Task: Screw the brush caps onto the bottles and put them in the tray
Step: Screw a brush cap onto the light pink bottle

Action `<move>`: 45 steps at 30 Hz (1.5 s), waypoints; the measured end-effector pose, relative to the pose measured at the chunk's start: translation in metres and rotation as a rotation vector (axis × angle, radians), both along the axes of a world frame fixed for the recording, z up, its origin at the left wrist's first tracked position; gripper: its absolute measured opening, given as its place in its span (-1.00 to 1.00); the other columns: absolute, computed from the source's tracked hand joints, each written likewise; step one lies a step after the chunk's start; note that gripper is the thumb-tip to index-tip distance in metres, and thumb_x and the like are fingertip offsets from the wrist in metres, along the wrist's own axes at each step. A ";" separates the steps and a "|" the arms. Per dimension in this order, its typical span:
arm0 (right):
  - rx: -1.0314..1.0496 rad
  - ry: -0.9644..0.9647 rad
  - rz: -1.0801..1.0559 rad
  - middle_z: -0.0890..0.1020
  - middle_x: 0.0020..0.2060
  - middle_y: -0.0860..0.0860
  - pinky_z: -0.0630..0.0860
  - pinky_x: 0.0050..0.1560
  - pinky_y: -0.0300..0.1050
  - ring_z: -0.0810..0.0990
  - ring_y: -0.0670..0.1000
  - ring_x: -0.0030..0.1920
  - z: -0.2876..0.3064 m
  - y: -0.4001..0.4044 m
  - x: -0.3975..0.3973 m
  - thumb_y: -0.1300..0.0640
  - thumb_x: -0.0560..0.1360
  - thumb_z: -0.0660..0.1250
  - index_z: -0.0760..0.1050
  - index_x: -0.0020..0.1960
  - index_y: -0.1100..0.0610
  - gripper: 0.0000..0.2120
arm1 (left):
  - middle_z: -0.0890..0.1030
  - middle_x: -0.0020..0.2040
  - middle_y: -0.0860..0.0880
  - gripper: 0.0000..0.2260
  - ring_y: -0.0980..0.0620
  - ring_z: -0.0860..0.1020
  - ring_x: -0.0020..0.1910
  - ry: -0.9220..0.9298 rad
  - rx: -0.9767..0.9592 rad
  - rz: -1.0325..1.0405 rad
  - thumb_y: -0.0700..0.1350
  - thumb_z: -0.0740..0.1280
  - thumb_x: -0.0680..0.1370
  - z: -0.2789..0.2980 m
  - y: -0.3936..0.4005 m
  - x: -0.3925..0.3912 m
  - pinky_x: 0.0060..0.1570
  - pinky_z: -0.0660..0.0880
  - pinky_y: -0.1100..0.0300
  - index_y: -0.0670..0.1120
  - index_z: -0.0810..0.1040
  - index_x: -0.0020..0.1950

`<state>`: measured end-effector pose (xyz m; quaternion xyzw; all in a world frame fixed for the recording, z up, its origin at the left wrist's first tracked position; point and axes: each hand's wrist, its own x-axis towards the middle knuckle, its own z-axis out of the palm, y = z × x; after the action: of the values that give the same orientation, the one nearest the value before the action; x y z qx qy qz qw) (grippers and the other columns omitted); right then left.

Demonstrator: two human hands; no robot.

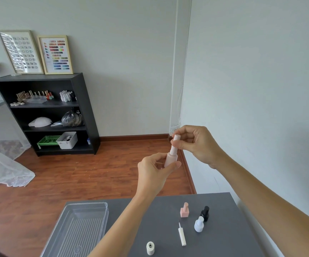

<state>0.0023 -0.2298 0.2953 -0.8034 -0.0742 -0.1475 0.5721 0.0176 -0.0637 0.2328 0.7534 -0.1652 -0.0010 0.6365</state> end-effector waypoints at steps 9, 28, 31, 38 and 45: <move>0.053 0.051 0.151 0.66 0.19 0.02 0.57 0.17 -0.18 0.63 -0.05 0.22 -0.005 0.000 0.000 0.22 0.53 0.38 0.51 0.31 0.14 -0.65 | 0.70 -0.27 0.19 -0.83 0.25 0.52 -0.41 0.008 0.008 -0.025 0.07 0.59 0.37 -0.004 0.004 0.006 -0.35 0.47 0.36 0.15 0.71 -0.07; -0.019 0.093 -0.095 0.76 -0.15 0.00 0.63 0.02 -0.21 0.74 -0.08 -0.09 -0.070 0.029 0.003 0.24 0.44 0.49 0.62 -0.03 0.12 -0.87 | 0.72 -0.22 0.00 -0.87 0.16 0.58 -0.32 0.107 0.083 0.013 -0.04 0.56 0.42 -0.063 0.020 0.007 -0.26 0.50 0.37 0.04 0.72 -0.04; -0.105 0.162 -0.088 0.75 -0.19 -0.10 0.56 -0.02 -0.38 0.72 -0.16 -0.12 -0.104 0.033 0.001 0.18 0.45 0.49 0.61 -0.07 0.08 -0.91 | 0.73 -0.07 0.09 -0.69 0.14 0.66 -0.09 0.182 0.196 -0.044 0.01 0.55 0.43 -0.094 0.032 0.008 -0.11 0.50 0.41 0.10 0.67 0.15; -0.232 0.388 -0.205 0.71 -0.34 -0.02 0.43 -0.25 -0.38 0.62 -0.11 -0.32 -0.192 0.030 -0.004 0.25 0.40 0.47 0.59 -0.18 0.13 -0.92 | 0.51 0.35 0.08 -0.20 0.11 0.44 0.37 0.428 0.494 -0.229 0.03 0.63 0.32 -0.181 0.072 -0.006 0.35 0.41 0.10 0.03 0.38 0.50; -0.309 0.537 -0.268 0.71 -0.28 0.12 0.44 -0.25 -0.40 0.67 0.07 -0.18 -0.256 0.029 -0.002 0.34 0.40 0.41 0.58 -0.17 0.22 -0.94 | 0.52 0.30 0.05 -0.31 0.12 0.46 0.30 0.521 0.620 -0.291 -0.19 0.58 0.34 -0.246 0.093 -0.031 0.18 0.34 0.29 0.01 0.45 0.44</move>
<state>-0.0002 -0.2009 0.0397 -0.8933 0.1641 0.0083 0.4183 -0.0136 0.0295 -0.0133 0.8524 -0.0952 -0.3307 0.3937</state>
